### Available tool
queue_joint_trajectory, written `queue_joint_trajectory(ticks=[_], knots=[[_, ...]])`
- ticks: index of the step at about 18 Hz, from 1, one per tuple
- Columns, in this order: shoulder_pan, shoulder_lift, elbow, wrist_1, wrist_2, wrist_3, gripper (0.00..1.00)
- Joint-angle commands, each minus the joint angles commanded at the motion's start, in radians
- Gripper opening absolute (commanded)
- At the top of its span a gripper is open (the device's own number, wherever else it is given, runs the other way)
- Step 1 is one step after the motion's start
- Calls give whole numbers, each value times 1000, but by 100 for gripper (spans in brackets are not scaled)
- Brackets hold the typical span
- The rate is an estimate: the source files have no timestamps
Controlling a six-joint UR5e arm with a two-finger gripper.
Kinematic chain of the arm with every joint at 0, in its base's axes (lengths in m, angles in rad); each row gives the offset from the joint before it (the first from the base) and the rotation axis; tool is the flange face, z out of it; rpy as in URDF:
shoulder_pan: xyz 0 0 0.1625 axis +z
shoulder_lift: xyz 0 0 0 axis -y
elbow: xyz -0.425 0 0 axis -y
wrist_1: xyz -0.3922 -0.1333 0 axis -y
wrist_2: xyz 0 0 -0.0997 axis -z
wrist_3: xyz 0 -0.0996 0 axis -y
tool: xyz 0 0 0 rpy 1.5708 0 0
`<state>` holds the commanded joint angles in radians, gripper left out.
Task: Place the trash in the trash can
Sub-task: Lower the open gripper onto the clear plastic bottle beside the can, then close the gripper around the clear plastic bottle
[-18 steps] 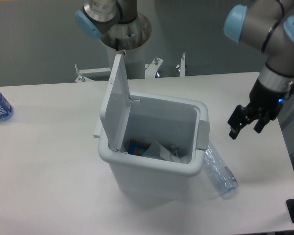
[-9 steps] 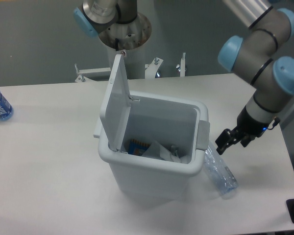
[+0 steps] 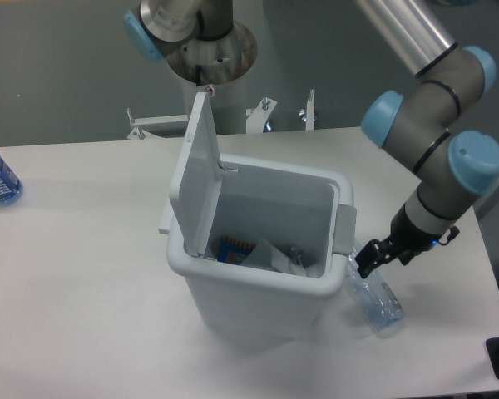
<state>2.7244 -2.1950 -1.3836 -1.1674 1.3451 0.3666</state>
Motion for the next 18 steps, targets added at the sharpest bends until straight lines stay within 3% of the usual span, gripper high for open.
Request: queue_joint_trajectory(ticks=[8, 15, 18], knots=[[-14, -31, -31, 80, 19, -15, 100], [-32, -55, -31, 114, 55, -61, 99], [-32, -58, -29, 115, 55, -92, 92]])
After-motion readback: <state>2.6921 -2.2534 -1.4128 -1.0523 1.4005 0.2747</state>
